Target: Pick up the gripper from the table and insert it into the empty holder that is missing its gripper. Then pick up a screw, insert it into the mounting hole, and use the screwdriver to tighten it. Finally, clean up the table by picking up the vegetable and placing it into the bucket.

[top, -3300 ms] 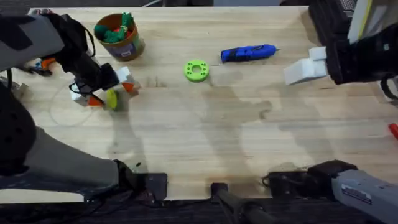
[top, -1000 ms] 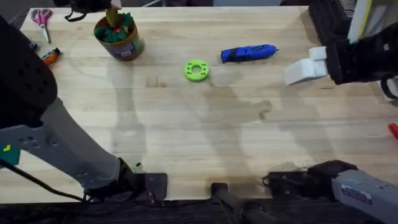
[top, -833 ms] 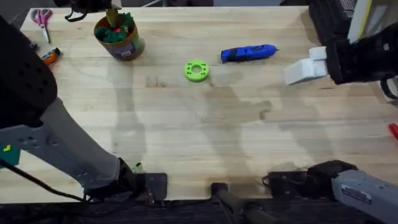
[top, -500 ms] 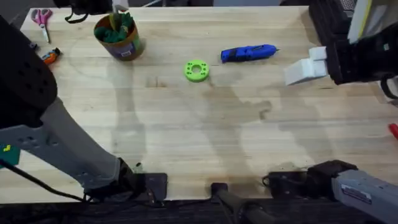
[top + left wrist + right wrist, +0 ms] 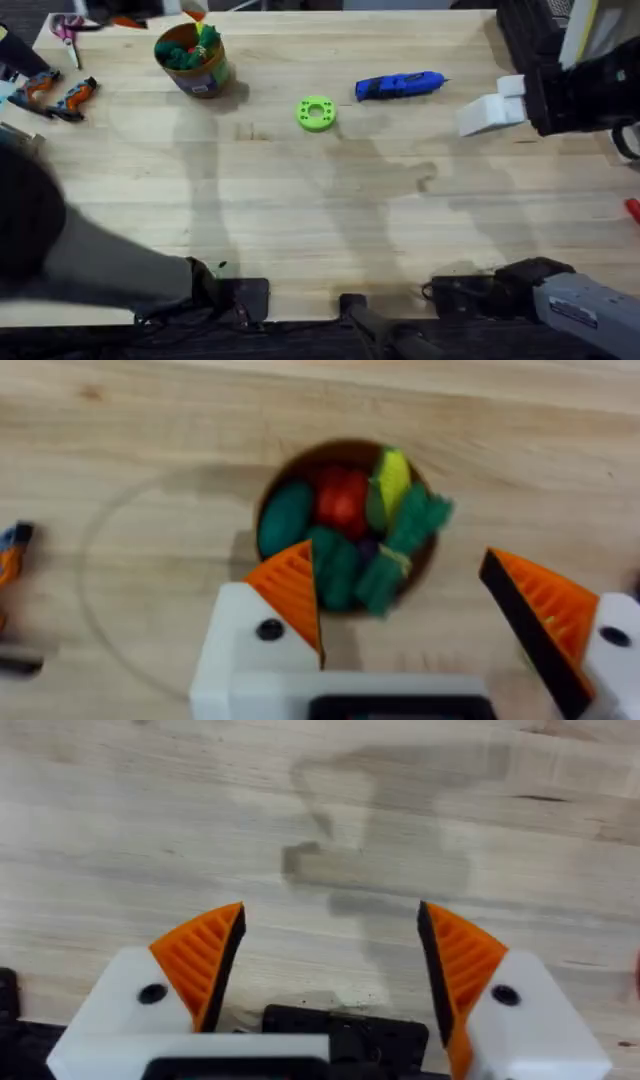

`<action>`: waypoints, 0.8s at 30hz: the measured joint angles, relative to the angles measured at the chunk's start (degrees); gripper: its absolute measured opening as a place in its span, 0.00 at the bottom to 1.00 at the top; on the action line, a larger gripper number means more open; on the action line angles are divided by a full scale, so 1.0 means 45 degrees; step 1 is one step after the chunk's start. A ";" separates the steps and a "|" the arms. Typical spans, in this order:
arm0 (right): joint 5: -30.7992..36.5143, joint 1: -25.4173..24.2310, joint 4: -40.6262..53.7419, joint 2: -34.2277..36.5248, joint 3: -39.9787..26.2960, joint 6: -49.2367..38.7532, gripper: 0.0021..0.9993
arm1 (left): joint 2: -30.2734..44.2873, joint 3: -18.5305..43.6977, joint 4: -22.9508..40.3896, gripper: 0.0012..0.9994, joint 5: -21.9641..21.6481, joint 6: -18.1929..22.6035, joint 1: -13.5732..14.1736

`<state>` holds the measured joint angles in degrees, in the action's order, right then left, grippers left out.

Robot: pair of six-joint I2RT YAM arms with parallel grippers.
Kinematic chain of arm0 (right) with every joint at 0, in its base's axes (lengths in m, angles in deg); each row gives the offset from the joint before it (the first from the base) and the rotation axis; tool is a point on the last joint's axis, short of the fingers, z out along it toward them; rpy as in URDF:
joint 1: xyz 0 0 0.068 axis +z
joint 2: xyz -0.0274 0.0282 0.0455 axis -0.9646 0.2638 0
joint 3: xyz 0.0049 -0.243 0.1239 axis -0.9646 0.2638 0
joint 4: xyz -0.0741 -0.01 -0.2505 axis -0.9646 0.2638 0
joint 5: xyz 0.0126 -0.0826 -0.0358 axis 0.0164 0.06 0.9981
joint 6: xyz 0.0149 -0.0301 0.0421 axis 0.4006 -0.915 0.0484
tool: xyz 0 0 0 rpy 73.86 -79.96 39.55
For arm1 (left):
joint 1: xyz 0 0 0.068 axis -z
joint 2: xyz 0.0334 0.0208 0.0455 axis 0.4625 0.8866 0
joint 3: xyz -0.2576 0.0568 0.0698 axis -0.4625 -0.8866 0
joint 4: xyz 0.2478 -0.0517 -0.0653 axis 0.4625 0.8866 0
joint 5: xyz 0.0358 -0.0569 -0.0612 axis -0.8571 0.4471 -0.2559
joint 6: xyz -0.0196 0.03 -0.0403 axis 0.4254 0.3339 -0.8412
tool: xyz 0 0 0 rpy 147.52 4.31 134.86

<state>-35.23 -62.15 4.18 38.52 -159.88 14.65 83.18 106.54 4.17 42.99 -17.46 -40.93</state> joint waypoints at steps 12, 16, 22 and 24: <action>-0.0002 0.0000 -0.0092 0.0000 0.0000 0.0000 0.99 | -0.5960 0.0019 0.5129 0.98 0.0002 0.0774 0.0002; -0.0005 0.0000 -0.0097 0.0000 0.0000 0.0000 0.99 | -0.7181 0.0019 0.6281 0.98 -0.0002 0.0915 0.0005; 0.0000 0.0000 -0.0097 0.0000 0.0000 0.0000 0.99 | -0.8818 0.0019 0.7496 0.98 -0.0006 0.0997 0.0002; 0.0000 0.0000 -0.0093 0.0000 0.0000 0.0000 0.99 | -0.9167 0.0019 0.7678 0.98 -0.0013 0.0998 0.0001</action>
<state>-35.23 -62.15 3.76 38.52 -159.88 14.65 41.93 106.63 38.73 42.93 -12.97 -40.93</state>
